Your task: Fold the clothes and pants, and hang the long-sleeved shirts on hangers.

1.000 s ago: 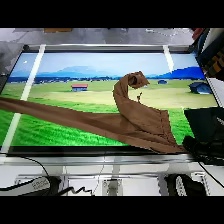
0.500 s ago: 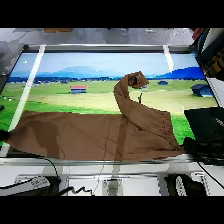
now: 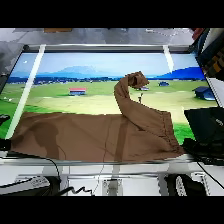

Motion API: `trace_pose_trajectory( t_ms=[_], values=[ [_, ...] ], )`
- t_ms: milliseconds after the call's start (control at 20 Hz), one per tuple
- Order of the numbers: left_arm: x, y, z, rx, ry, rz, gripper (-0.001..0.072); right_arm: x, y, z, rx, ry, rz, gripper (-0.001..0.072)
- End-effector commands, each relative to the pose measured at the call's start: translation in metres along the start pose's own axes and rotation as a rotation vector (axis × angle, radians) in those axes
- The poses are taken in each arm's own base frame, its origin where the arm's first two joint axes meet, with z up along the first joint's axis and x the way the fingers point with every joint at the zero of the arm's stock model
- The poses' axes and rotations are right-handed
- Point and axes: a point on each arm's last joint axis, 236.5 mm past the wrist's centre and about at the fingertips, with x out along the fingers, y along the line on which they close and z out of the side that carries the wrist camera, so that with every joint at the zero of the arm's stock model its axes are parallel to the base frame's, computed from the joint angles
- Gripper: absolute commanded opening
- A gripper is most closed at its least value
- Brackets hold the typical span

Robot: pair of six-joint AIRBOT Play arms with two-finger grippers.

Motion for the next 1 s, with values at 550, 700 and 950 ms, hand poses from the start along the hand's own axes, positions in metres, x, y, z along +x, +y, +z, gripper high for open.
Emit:
trace_pose_trajectory(
  t_ms=[550, 700, 950],
  values=[
    [-0.093, 0.001, 0.156, -0.373, -0.429, 0.103, 0.0598, 0.016, 0.025, 0.118, -0.001, -0.343, 0.103, 0.0496],
    [-0.129, -0.084, 0.226, -0.358, -0.603, -0.133, 0.0600, 0.048, 0.021, 0.152, 0.027, -0.341, 0.087, 0.0496],
    [-0.193, -0.205, 0.281, -0.194, -0.735, -0.326, 0.0601, 0.110, 0.027, 0.187, -0.019, -0.128, 0.081, 0.0510]
  ],
)
